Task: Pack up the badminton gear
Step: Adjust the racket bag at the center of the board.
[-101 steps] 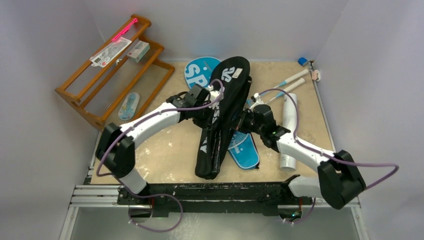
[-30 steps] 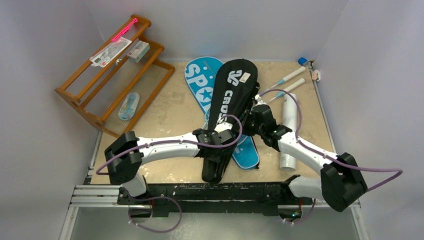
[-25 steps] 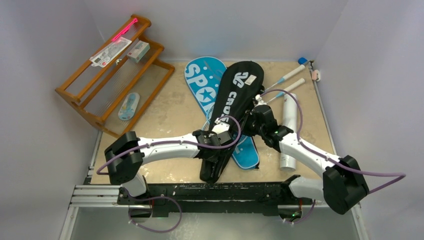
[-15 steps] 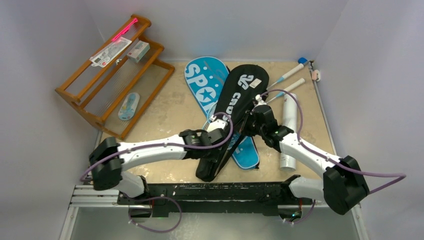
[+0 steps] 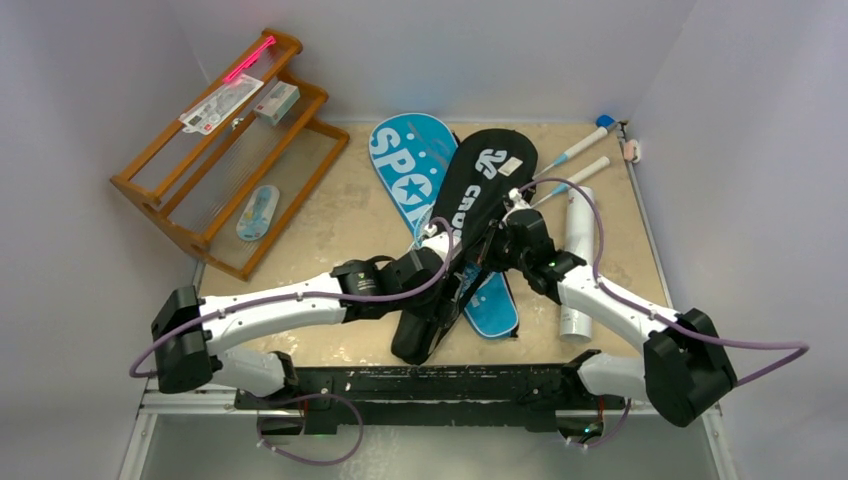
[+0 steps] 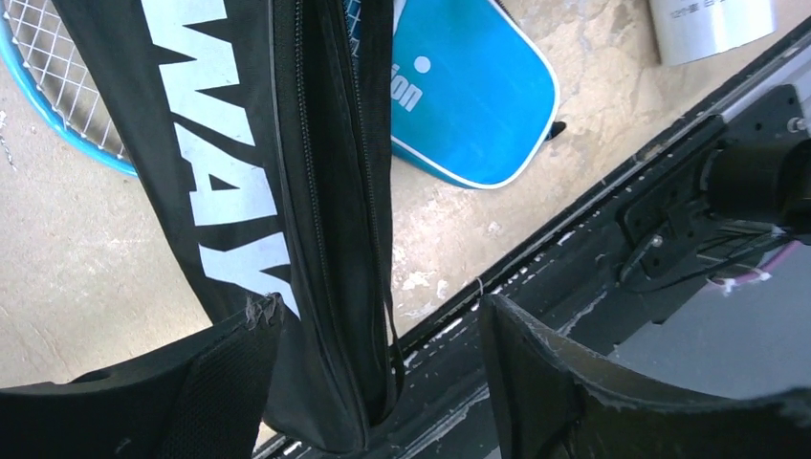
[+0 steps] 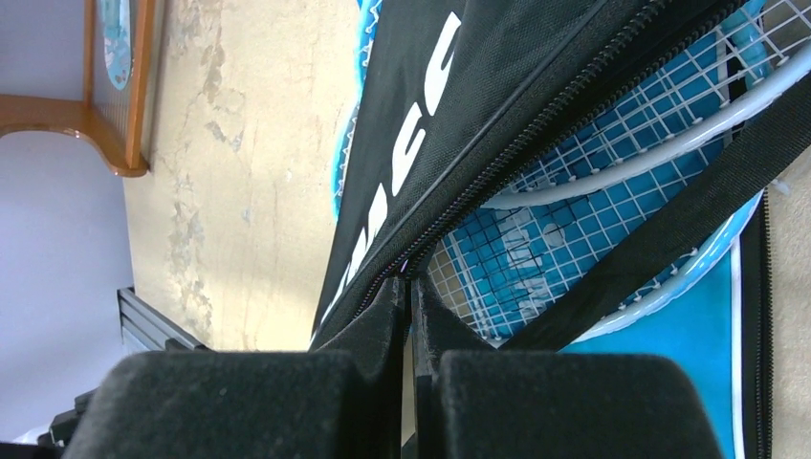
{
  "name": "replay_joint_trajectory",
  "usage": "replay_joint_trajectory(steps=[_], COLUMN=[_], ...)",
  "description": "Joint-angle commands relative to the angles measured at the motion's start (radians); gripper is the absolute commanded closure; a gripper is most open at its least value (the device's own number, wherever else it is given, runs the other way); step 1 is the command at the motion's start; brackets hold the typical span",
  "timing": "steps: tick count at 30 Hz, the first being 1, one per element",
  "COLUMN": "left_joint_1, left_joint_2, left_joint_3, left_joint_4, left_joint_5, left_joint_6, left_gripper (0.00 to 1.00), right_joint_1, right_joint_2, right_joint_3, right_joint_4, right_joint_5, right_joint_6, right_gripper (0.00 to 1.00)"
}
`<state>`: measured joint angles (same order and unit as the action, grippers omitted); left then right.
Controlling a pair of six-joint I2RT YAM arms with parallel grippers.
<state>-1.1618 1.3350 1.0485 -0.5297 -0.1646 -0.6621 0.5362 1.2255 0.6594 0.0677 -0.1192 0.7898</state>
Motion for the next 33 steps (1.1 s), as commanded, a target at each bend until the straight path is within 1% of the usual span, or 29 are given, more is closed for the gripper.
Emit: replay_joint_trajectory(steps=[1,6,11,13,14,16,17,18,20,21,22,23,25,27,29,31,33], left_joint_1=[-0.008,-0.038,-0.083,-0.095,-0.098,-0.101,-0.101,-0.1,-0.099,-0.099,-0.099,-0.097,-0.091,-0.083,-0.079,-0.079,-0.078], left_joint_2=[0.059,0.184,0.321,0.38,0.404,0.446,0.461,0.473,0.475,0.466,0.449,0.429,0.376,0.314,0.244,0.171,0.095], left_joint_3=[0.007,0.104,0.224,0.266,0.287,0.316,0.328,0.336,0.343,0.338,0.328,0.314,0.267,0.22,0.168,0.115,0.06], left_joint_4=[0.028,-0.086,-0.181,-0.228,-0.256,-0.324,-0.361,-0.397,-0.451,-0.462,-0.465,-0.461,-0.435,-0.401,-0.362,-0.319,-0.281], left_joint_5=[-0.038,-0.201,-0.324,-0.378,-0.408,-0.481,-0.519,-0.553,-0.595,-0.605,-0.611,-0.611,-0.598,-0.57,-0.542,-0.506,-0.458], left_joint_6=[0.036,0.029,0.023,0.011,0.0,-0.036,-0.066,-0.087,-0.11,-0.112,-0.113,-0.109,-0.1,-0.085,-0.071,-0.058,-0.048], left_gripper=[0.27,0.25,0.25,0.26,0.29,0.43,0.52,0.65,0.85,0.92,0.98,1.0,1.0,1.0,1.0,1.0,1.0], right_joint_1=[-0.002,-0.002,-0.002,-0.002,-0.002,-0.002,-0.002,-0.002,-0.004,-0.004,-0.005,-0.006,-0.014,-0.032,-0.065,-0.126,-0.178], right_joint_2=[-0.017,-0.014,0.0,0.005,0.008,0.009,0.007,0.004,-0.008,-0.018,-0.028,-0.039,-0.064,-0.095,-0.126,-0.15,-0.163], right_joint_3=[-0.004,-0.007,-0.015,-0.014,-0.012,-0.013,-0.014,-0.015,-0.009,-0.003,0.003,0.01,0.024,0.034,0.041,0.044,0.054], right_joint_4=[0.087,0.106,0.134,0.146,0.151,0.149,0.144,0.141,0.115,0.097,0.078,0.057,0.009,-0.036,-0.074,-0.112,-0.14], right_joint_5=[-0.034,-0.042,-0.086,-0.098,-0.106,-0.13,-0.147,-0.15,-0.131,-0.113,-0.099,-0.082,-0.046,-0.014,0.01,0.01,0.014], right_joint_6=[-0.015,-0.014,0.001,0.004,0.005,0.007,0.011,0.016,0.015,0.012,0.006,0.004,-0.001,-0.004,-0.004,-0.004,-0.002], right_gripper=[1.0,1.0,1.0,1.0,1.0,1.0,1.0,1.0,1.0,0.96,0.88,0.8,0.66,0.55,0.47,0.41,0.32])
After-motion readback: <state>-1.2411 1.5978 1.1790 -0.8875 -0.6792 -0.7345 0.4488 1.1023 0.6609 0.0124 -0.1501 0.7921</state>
